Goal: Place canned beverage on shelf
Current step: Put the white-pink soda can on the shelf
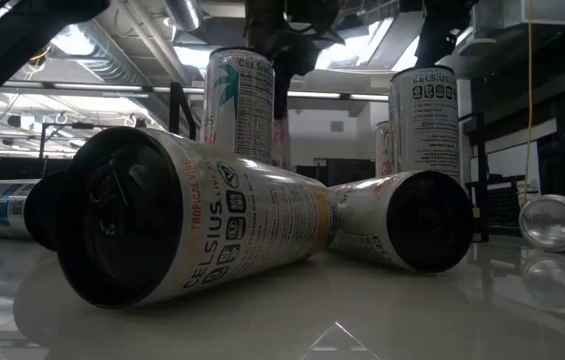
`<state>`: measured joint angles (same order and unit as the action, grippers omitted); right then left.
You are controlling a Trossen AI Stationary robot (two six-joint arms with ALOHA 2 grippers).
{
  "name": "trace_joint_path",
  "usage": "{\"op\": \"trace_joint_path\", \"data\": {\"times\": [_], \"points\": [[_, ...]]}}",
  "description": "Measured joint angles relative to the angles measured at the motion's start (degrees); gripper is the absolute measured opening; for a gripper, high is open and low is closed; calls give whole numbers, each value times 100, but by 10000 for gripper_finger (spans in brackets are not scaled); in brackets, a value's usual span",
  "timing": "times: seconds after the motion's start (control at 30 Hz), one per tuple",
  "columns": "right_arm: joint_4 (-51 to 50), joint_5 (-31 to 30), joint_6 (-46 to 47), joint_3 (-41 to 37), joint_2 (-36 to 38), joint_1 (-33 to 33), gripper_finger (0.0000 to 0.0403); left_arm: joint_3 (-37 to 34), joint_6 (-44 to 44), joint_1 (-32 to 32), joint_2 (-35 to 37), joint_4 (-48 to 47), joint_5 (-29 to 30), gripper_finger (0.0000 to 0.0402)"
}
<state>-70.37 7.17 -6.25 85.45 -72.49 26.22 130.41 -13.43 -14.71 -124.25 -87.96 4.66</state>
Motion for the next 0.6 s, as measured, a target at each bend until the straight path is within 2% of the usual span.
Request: {"op": "trace_joint_path", "data": {"times": [0.6], "points": [[-2,-1,-1,0,0,2,303,-2,310,23,-8,61,37,252]]}}
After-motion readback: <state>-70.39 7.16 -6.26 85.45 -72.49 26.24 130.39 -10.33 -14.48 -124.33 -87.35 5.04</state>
